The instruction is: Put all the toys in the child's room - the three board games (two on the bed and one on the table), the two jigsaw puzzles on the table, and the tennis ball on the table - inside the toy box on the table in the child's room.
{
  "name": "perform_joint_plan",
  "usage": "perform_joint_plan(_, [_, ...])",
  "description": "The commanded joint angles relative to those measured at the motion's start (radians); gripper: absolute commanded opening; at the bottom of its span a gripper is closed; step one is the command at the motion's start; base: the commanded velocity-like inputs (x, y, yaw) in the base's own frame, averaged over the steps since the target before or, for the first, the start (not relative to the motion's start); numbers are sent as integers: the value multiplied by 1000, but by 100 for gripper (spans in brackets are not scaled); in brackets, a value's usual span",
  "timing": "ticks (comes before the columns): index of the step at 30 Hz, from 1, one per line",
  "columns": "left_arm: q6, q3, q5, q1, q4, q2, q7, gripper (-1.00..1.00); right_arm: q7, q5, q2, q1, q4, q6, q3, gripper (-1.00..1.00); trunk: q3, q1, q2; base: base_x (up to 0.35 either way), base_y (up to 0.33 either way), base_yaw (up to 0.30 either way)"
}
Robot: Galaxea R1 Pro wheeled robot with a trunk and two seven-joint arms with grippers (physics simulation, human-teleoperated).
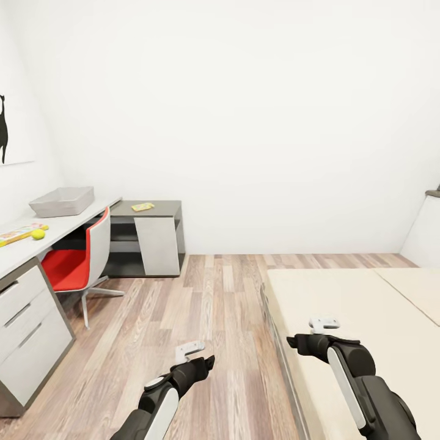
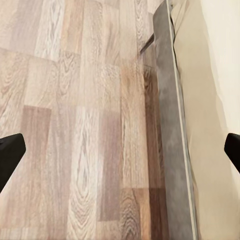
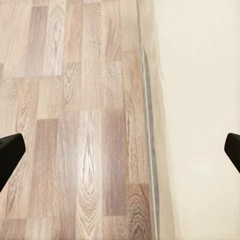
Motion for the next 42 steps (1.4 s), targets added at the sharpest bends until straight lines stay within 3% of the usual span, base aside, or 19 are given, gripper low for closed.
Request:
perform_joint_plan(1, [3,-2,11,-1,-2,0,9,100,0,-4,0,-1,-1,4,-1,100,-1,0,-1,5,-8,-9])
perform_joint_plan(42, [0,0,10,-1,0,2,6,100,0,-4,1,-1,-1,3,0,100,-1,0,-1,-49,-1,-1])
